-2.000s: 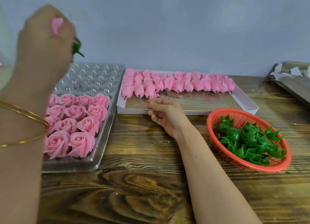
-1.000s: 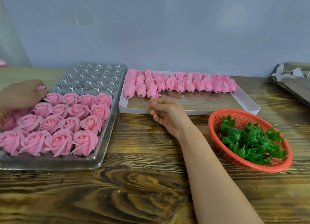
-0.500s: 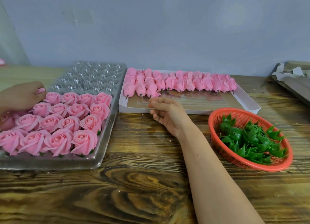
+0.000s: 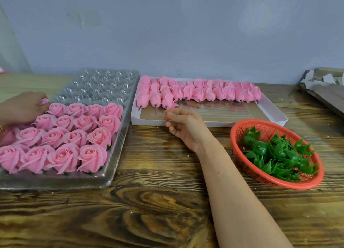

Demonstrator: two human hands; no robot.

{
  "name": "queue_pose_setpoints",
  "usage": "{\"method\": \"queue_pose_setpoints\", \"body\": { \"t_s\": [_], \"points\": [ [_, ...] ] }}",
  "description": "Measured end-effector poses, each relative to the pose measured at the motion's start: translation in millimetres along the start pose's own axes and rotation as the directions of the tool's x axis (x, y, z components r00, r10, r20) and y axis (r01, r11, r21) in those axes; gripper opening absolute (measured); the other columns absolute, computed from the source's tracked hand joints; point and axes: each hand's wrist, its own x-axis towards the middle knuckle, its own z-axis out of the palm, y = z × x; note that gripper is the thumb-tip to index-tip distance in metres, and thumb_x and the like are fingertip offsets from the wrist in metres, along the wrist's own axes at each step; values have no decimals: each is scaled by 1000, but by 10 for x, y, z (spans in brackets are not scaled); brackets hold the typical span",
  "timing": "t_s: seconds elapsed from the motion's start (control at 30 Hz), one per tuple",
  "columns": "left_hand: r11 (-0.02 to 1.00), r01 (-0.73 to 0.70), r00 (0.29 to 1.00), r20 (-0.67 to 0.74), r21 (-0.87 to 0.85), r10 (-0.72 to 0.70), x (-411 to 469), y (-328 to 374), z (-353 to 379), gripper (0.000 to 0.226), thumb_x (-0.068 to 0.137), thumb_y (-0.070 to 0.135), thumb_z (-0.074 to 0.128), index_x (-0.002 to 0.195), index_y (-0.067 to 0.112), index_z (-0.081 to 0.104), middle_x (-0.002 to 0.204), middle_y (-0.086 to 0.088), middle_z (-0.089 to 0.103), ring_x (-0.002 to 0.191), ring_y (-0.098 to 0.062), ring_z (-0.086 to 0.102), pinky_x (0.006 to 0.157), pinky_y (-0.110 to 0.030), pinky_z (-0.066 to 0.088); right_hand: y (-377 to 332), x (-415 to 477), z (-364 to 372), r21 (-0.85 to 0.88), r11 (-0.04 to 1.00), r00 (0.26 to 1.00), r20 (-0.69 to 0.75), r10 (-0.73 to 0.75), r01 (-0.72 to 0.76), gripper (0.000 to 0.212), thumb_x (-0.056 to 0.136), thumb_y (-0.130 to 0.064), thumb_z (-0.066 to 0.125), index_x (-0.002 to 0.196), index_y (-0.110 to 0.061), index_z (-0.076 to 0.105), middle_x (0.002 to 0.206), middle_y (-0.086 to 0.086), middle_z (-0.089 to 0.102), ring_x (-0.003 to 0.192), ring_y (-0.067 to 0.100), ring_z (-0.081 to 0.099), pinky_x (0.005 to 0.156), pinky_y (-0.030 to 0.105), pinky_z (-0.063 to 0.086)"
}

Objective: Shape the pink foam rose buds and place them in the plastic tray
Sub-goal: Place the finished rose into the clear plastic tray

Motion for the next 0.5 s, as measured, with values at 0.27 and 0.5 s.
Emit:
{"method": "queue_pose_setpoints", "body": {
  "t_s": [0.27, 0.5],
  "points": [
    [995, -16, 999, 36, 101, 13, 70, -131, 45, 13, 90, -1, 59, 78, 3, 55, 71, -16, 53, 77, -39, 57, 71, -43, 42, 0, -3, 5, -2, 1000, 1000, 1, -9, 9, 7, 90, -1, 63, 94, -5, 67, 75, 3, 67, 63, 10, 60, 60, 17, 48],
    [993, -28, 998, 50, 112, 22, 45, -8, -8, 8, 88, -4, 59, 81, -5, 58, 75, -24, 57, 80, -43, 58, 73, -44, 42, 8, -3, 2, -3, 1000, 1000, 2, -3, 3, 8, 89, -2, 63, 94, -6, 68, 74, 2, 68, 63, 10, 61, 60, 17, 49]
  ]
}}
